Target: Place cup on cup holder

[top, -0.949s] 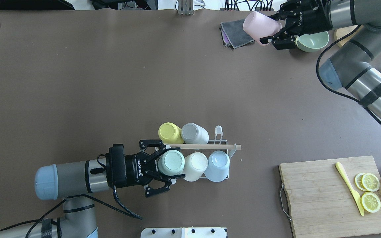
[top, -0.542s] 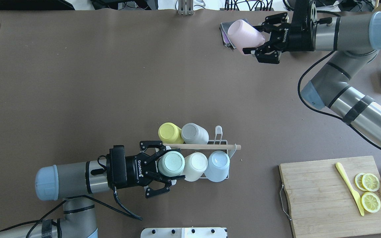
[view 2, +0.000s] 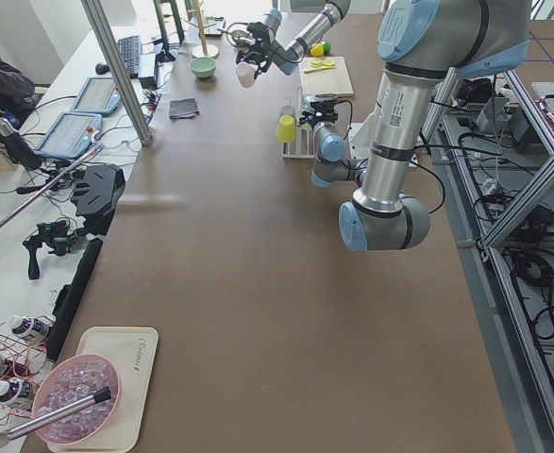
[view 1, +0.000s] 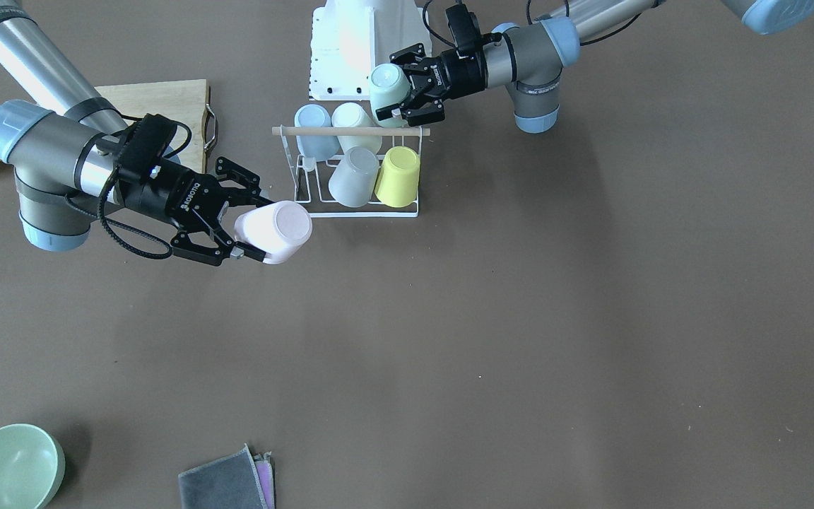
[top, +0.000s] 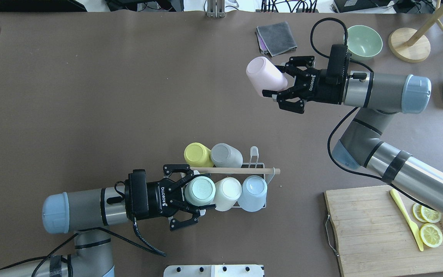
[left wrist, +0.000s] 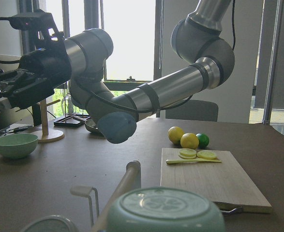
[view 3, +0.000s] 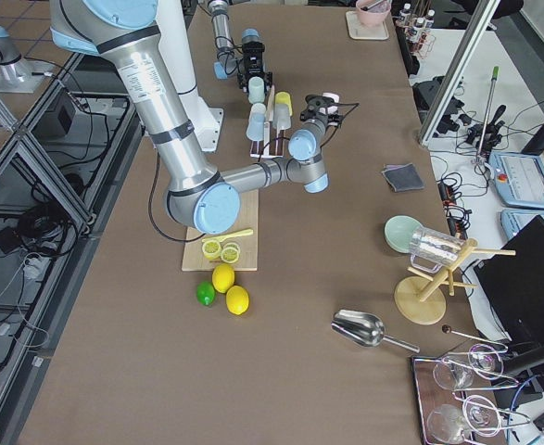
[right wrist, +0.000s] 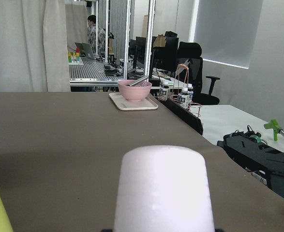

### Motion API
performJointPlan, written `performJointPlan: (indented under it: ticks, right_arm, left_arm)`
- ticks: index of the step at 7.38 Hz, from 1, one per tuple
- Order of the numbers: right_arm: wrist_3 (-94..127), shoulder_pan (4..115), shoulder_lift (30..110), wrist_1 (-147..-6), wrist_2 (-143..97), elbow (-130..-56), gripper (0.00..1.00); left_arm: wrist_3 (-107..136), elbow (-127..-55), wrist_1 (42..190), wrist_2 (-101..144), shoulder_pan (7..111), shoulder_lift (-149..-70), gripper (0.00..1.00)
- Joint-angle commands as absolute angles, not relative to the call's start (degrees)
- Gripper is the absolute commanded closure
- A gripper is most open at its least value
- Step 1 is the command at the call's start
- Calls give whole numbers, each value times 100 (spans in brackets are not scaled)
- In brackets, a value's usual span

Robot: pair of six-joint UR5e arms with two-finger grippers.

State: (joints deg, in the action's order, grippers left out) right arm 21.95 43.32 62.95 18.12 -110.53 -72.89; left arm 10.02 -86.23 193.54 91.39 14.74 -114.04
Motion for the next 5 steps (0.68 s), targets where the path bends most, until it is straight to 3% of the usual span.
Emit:
performJointPlan:
  ticks: [1, 5]
  right_arm:
    - [2382, 4096, 6451, 2232, -10811, -7295, 58]
    - [2330, 3614, 6477, 2408, -10328, -7522, 62]
  left_arm:
    - [1011, -8464, 19616, 9141, 1468, -11443, 1]
    - [1019, -8481, 19626, 9141, 1477, -11452, 1]
